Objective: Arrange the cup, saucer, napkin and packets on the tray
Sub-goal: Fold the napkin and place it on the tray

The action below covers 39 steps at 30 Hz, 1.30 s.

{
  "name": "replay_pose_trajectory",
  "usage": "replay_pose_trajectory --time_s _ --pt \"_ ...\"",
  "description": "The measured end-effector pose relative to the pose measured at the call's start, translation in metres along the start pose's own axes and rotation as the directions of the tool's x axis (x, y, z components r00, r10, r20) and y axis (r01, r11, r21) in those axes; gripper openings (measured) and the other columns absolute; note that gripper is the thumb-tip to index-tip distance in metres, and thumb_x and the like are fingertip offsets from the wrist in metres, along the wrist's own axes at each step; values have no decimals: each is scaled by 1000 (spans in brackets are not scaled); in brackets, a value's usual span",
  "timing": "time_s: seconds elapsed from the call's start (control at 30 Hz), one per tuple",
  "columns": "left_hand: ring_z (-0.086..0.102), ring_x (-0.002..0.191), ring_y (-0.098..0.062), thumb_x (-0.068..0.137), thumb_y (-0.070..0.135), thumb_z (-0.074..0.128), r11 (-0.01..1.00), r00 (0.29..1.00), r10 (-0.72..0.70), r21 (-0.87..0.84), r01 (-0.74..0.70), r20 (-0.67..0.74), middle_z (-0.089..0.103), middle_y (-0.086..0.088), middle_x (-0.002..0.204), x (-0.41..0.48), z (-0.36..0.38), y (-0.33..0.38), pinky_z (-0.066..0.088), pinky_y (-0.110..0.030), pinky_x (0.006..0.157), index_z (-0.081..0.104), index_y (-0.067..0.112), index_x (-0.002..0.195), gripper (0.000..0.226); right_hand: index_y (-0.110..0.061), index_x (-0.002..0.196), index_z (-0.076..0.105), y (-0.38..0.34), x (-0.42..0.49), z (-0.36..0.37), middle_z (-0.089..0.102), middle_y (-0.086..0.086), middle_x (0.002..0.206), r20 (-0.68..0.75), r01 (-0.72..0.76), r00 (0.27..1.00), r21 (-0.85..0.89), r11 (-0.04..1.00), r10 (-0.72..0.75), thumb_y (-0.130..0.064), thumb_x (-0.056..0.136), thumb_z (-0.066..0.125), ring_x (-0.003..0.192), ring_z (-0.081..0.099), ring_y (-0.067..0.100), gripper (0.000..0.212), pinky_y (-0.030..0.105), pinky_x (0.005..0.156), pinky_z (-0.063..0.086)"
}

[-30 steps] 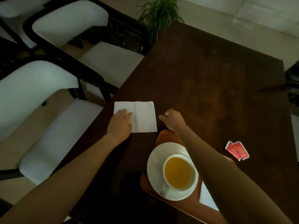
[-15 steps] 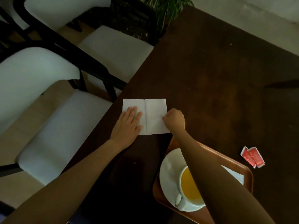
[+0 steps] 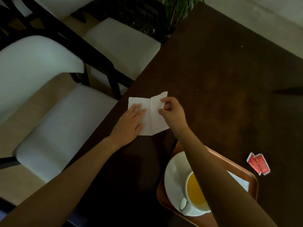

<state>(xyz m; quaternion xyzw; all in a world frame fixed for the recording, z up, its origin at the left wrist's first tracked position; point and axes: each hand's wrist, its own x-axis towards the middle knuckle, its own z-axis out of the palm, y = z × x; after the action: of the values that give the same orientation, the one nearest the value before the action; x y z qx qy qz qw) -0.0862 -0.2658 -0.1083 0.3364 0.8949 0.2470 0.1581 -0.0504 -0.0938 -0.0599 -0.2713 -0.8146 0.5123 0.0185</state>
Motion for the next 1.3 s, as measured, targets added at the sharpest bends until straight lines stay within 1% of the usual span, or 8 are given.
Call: replay_pose_trajectory --time_s 0.23,0.37,0.6,0.83,1.0,1.1,1.2,1.3 --pt "18 141 -18 95 15 42 936 966 -184 -334 115 -183 28 -7 152 -18 -16 -9 19 -36 114 28 14 141 48 -31 117 52 -9 -17 39 60 -4 103 249 128 961 -28 991 -117 -30 91 51 88 58 5 26 14 68 45" --pt "28 138 -21 96 16 38 912 933 -246 -389 132 -261 33 -10 149 -16 -16 -7 27 -36 112 25 17 142 47 -25 118 53 6 -12 38 58 -4 110 98 75 994 -187 980 -57 -27 93 48 86 56 5 26 12 62 38" --pt "15 142 -23 94 20 41 997 981 -62 37 70 -182 28 -11 152 -13 4 -5 4 -35 116 34 12 138 46 -11 120 48 11 -7 46 49 9 123 -76 -115 993 -430 896 91 -22 85 62 103 55 22 39 30 81 48" --pt "17 142 -24 92 16 48 997 985 -67 26 72 -161 30 -12 150 -12 4 -4 4 -37 115 42 12 133 42 -9 113 46 -2 -9 59 58 11 108 -23 -257 965 -291 922 261 -10 83 61 82 56 20 34 31 62 47" --pt "24 139 -22 92 9 45 979 978 -121 -184 90 -168 37 -12 146 -12 -9 13 11 -35 115 46 12 130 39 -20 80 55 -3 -20 39 60 4 84 -37 -246 969 -105 963 244 -13 82 60 68 56 13 9 31 62 51" --pt "39 124 -7 96 29 39 812 959 -272 -553 186 -76 45 -2 141 -13 -22 44 32 -28 103 43 22 133 38 -23 83 54 -10 -37 19 57 -7 79 16 -121 992 -59 991 122 -19 84 59 69 55 5 6 18 55 43" --pt "53 114 -9 94 40 40 440 923 -369 -852 282 114 52 0 134 -15 -32 80 46 -34 96 43 29 132 40 -15 95 61 -16 -61 -4 64 1 99 91 30 996 -66 997 -24 -26 88 56 86 61 9 14 14 62 46" --pt "58 107 -11 91 39 47 432 909 -411 -862 265 73 58 2 122 -19 -34 117 50 -35 90 46 29 128 39 -14 103 63 -18 -85 -32 63 2 111 122 216 972 -109 970 -202 -27 90 54 104 54 11 21 18 82 42"
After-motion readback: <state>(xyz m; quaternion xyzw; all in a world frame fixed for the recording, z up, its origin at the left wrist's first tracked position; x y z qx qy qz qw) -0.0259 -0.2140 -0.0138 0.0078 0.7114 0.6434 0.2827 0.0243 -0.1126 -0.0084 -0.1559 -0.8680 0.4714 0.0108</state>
